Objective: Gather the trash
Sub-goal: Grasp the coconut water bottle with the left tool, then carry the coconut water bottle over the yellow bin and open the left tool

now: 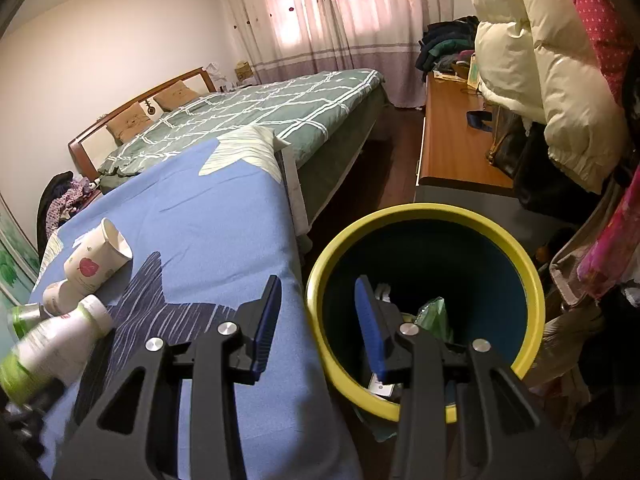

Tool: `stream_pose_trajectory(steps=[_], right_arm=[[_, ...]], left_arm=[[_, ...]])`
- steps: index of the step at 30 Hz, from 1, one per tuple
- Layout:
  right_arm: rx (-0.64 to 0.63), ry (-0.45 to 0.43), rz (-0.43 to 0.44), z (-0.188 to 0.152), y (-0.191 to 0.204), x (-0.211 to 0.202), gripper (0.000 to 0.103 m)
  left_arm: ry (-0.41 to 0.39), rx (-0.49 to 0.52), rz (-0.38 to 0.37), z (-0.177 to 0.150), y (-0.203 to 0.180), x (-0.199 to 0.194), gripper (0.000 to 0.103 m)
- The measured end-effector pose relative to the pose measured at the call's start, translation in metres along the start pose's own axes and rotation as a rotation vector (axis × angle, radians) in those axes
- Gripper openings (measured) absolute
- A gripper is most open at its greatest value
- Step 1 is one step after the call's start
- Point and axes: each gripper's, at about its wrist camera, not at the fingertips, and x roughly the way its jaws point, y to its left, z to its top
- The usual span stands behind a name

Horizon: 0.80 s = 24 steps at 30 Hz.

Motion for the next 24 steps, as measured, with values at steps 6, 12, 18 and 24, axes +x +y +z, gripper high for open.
stream_pose_trajectory(steps=[6, 12, 18, 24], right_arm=[[0.001, -0.003, 0.0, 0.001, 0.0, -0.001, 0.037], [0.007, 0.001, 0.006, 0.001, 0.0, -0.002, 0.037], [0.018, -0.014, 0.015, 0.001, -0.002, -0.005, 0.037], [0.017, -0.046, 0.003, 0.001, -0.008, -0.021, 0.037]], left_arm=[[-0.053, 0.044, 0.017, 0.024, 0.0, -0.013, 0.051], [-0.071, 0.057, 0.003, 0.049, 0.0, -0.004, 0.051], [-0.086, 0.065, -0.013, 0.064, -0.004, -0.005, 0.051], [-0.106, 0.094, -0.053, 0.076, -0.018, -0.014, 0.051]])
